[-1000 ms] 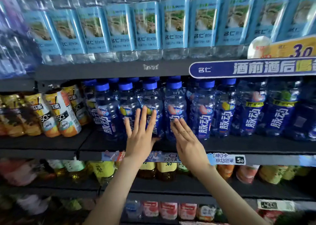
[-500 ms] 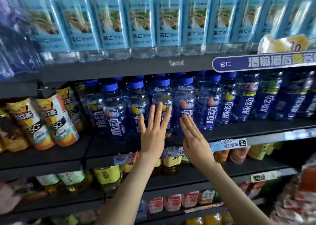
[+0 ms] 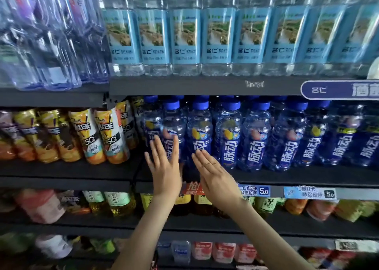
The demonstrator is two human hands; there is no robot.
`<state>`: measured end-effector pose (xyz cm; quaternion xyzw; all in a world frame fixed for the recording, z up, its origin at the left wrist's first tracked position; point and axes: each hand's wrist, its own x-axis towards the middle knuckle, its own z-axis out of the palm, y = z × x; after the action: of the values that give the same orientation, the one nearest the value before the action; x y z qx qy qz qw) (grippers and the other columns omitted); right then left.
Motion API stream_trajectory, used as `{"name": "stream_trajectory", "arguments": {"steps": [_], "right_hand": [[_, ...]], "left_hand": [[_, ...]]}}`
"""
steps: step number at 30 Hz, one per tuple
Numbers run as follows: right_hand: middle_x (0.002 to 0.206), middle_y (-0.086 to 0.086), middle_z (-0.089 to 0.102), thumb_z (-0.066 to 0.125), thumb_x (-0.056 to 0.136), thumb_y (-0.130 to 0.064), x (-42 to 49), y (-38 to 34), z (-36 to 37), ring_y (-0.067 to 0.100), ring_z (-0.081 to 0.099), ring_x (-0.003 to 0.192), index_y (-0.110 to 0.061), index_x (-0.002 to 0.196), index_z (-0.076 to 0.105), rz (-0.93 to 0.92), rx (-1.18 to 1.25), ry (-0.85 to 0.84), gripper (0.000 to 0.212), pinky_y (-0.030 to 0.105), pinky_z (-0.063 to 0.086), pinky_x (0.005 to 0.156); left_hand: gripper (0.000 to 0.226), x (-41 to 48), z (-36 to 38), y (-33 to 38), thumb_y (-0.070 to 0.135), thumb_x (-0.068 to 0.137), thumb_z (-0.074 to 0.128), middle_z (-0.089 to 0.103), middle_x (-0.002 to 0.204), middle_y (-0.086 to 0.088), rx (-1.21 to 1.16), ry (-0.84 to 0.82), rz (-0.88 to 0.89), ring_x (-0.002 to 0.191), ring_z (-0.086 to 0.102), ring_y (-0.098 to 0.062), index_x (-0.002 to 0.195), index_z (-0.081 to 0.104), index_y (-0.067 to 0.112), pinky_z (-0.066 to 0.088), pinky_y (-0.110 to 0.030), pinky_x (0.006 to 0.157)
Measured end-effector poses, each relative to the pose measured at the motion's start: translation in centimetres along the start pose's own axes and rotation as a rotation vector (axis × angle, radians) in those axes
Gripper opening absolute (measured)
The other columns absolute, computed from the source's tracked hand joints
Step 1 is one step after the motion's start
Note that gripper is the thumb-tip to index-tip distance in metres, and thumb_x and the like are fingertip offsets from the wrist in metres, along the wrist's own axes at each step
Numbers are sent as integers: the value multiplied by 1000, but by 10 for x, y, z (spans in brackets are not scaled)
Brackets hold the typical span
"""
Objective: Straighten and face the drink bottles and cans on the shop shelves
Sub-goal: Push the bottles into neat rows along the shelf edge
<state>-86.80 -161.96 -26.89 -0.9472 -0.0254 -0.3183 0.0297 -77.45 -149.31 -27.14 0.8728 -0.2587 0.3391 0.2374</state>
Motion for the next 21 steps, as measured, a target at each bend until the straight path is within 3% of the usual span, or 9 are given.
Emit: {"name": "stream_trajectory", "arguments": {"steps": [3, 5, 7, 9, 15, 21], "right_hand": [[148, -1, 38, 36, 89, -20, 8, 1, 4, 10, 24, 138, -10, 139, 46, -18, -35, -5, 52, 29, 13, 116], [150, -2, 33, 36, 88, -16, 8, 4, 7, 9, 23, 139, -10, 141, 44, -40, -51, -8, 53, 29, 10, 117], [151, -3, 28, 40, 84, -7, 8, 6, 8, 7, 19, 141, -11, 143, 40, -54, -68, -18, 59, 29, 8, 117], [153, -3, 25, 48, 74, 1, 8, 10, 7, 7, 16, 141, -12, 144, 36, -60, -77, -43, 73, 28, 3, 118], [155, -3, 20, 66, 63, 9, 2, 16, 7, 7, 3, 145, -13, 147, 25, -41, -49, -97, 96, 29, -2, 117], [155, 2, 22, 63, 71, 2, -2, 9, 5, 7, -2, 146, -11, 147, 29, -29, 68, -55, 84, 31, 8, 117]], "left_hand": [[112, 8, -7, 3, 9, 83, 71, 30, 150, -20, -362, -99, -192, 132, 39, -35, 149, -18, 26, 40, -48, 105], [98, 11, -8, 6, 12, 86, 68, 38, 147, -14, -502, -128, -371, 128, 46, -29, 152, -4, 17, 44, -40, 101], [80, 13, -7, 7, 17, 84, 70, 48, 136, -14, -454, -74, -406, 122, 51, -29, 146, 21, 7, 44, -35, 97], [69, 15, -5, 9, 18, 80, 74, 53, 126, -15, -413, -38, -412, 116, 55, -30, 136, 36, 3, 46, -35, 93], [69, 16, -3, 17, 21, 77, 77, 52, 121, -16, -389, -52, -479, 112, 55, -31, 129, 38, 0, 50, -40, 91], [72, 15, -6, 14, 29, 75, 79, 48, 121, -14, -373, -108, -445, 115, 48, -29, 128, 38, 3, 46, -39, 94]]}}
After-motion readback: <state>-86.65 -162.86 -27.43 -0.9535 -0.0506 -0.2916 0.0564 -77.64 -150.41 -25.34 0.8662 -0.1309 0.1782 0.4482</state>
